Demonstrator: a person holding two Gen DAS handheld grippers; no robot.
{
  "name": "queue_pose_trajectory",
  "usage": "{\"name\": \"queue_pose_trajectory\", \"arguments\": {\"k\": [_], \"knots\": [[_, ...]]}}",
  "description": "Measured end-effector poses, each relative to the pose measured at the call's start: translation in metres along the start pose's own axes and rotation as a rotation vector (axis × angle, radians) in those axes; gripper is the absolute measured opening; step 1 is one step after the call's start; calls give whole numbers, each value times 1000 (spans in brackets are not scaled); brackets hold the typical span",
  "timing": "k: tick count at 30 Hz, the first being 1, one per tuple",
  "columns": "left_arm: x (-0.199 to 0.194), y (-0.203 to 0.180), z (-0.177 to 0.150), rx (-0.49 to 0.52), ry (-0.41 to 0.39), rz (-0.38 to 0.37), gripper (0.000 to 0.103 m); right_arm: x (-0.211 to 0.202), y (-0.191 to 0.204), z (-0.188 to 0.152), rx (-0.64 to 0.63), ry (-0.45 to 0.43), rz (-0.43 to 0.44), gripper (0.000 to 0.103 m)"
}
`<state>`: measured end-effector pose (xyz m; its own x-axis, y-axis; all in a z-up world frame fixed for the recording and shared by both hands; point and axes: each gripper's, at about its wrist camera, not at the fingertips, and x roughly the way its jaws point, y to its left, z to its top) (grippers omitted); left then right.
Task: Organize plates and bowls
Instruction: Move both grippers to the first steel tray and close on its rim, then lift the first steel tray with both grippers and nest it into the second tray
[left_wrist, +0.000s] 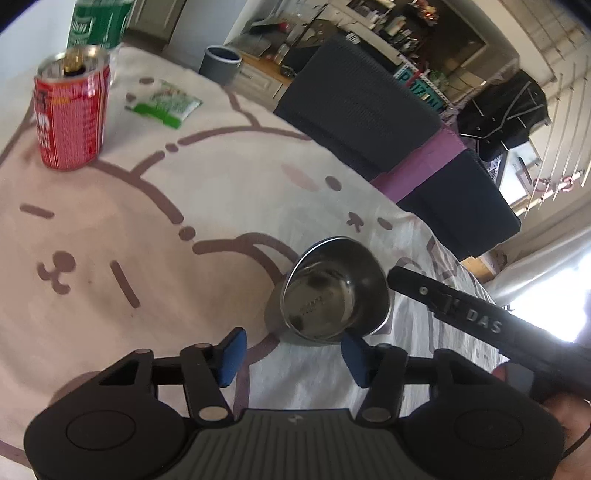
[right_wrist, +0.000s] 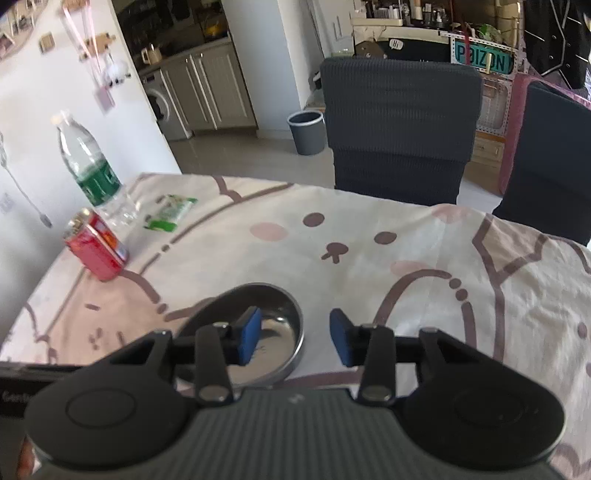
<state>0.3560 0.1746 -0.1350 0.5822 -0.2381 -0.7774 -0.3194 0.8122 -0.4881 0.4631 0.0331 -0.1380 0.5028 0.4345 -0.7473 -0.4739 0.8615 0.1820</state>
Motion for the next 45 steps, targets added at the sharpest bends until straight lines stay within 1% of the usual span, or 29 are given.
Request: {"name": "queue_pose_trajectory", "arguments": {"k": [2,4,7,8,9,12,14,16,18,20,24,27,34,40,45], "knots": [[5,0,1,-11,-5,-2,52,11,1,2,-11,21,-6,45],[8,1,3,-28,-9,-7,45,18,2,2,-28,37,-14,45],[11,1,5,-37,-17,-2,38,25,6,2,-62,50,-20,34],[12,1,5,-42,-17,-3,36,28,6,2,-72,58,-18,27],[14,1,6,-47,-17,-3,31,30,7,2,-82,64,-24,21],[16,2,6,-36,-22,12,25,33,9,3,-102,70,-45,14],[15,4,7,-35,-28,14,20,36,11,3,-112,71,-56,13],[14,5,9,-21,-30,16,17,37,11,1,-109,71,-63,10],[12,3,8,6,-31,26,14,33,8,-2,-86,71,-55,7],[9,2,7,25,-26,23,11,28,6,-6,-60,69,-44,7],[-7,-5,2,86,-27,13,9,7,0,-12,-8,47,-26,7],[-28,-9,-3,102,-40,-13,7,-20,-2,-17,27,17,0,7],[-89,-22,-23,146,-95,-53,6,-88,11,-36,47,-60,26,7],[-140,-27,-52,187,-141,-87,6,-136,23,-67,124,-108,58,7],[-164,-21,-81,209,-146,-105,6,-164,34,-99,181,-119,78,7]]}}
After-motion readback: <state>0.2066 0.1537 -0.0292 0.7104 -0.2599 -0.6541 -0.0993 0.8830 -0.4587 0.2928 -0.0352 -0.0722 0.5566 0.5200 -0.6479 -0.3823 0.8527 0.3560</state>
